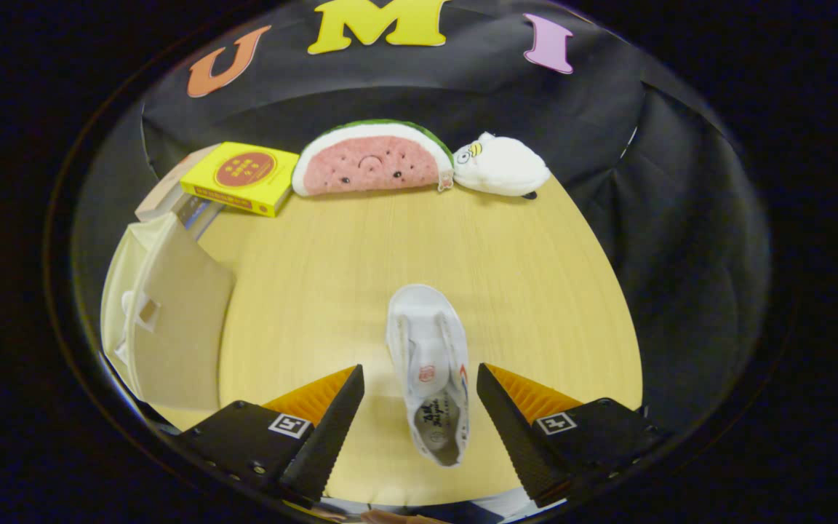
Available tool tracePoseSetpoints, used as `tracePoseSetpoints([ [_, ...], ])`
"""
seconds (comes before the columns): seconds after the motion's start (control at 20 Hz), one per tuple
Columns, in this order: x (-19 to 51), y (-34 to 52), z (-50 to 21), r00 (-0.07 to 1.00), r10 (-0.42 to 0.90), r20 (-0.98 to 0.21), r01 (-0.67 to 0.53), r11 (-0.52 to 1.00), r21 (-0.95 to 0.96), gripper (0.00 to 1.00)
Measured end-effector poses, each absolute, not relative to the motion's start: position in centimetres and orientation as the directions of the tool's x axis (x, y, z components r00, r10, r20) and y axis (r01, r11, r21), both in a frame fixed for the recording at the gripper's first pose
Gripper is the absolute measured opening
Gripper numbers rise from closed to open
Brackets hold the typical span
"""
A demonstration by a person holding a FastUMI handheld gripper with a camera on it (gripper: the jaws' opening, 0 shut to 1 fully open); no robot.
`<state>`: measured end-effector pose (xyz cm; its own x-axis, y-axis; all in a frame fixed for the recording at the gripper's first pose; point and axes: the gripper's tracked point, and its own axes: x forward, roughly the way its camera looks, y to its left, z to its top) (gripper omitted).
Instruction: Open the storage box then place both shoes into the box .Put the left shoe in first, then the right shoe, with the right side of both shoes facing outward in a uniform manner.
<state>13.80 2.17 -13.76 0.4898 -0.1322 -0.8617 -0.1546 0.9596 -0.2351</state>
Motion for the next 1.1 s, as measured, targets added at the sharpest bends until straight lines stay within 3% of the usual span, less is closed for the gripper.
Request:
tracePoseSetpoints([
  [0.5, 13.4, -1.7, -18.1, 0.403, -0.166, -0.900, -0.148, 0.959, -0.243, 0.91],
  [0.75, 13.6, -2.5, -20.2, 0.392, -0.176, -0.903, -0.198, 0.942, -0.269, 0.69],
  [0.85, 14.3, -2.5, -20.6, 0.425, -0.196, -0.884, -0.214, 0.927, -0.308, 0.65],
  [1.1, 14.7, -1.9, -21.4, 0.393, -0.210, -0.895, -0.279, 0.900, -0.334, 0.49],
])
